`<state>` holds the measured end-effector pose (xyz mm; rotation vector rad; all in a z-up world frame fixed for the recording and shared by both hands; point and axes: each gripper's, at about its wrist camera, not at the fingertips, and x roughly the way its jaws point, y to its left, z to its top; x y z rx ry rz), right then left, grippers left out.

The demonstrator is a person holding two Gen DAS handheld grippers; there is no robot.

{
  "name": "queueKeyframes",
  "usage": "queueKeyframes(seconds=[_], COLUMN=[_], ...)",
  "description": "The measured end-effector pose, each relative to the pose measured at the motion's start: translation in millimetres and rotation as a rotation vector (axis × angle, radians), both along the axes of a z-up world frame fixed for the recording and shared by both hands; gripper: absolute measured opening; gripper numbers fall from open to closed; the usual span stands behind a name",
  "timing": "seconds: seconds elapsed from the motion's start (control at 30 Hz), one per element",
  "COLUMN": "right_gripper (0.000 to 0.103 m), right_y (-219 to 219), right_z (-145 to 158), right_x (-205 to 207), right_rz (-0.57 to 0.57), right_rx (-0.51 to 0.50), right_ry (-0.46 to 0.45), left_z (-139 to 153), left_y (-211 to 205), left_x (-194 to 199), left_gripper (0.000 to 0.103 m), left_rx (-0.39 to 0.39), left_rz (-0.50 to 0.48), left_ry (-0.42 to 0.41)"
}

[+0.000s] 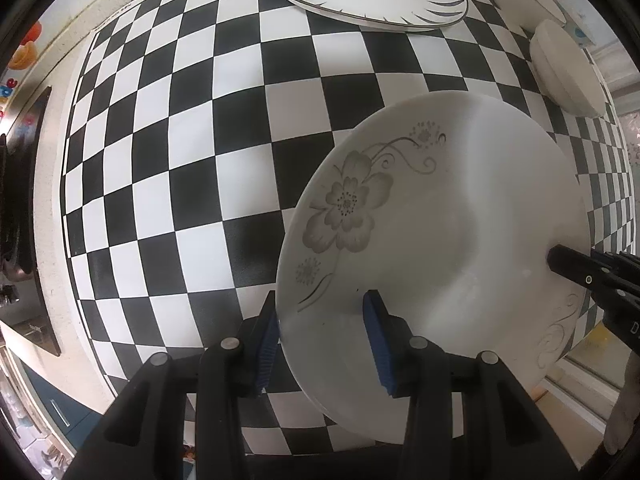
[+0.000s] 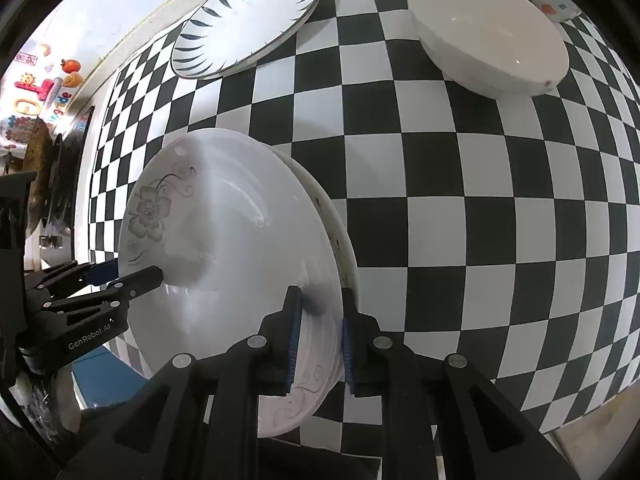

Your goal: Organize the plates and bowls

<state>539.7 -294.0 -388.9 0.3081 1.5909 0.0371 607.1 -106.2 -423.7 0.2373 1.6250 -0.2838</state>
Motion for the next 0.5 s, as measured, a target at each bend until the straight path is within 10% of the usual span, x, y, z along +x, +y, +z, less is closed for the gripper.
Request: queueKeyframes(seconds=[0.5], right_gripper=[0.028], right_y=[5], right_z=[-6], right_x=[10], right_rz=[-0.024], right_rx=[-0.011], right_ry=[0.124], left_z=[5], left_y=[1], left_x=[-10], left_gripper=[0.038], left_rx=[0.02], left_rz=[0.004], left_ry=[0.015])
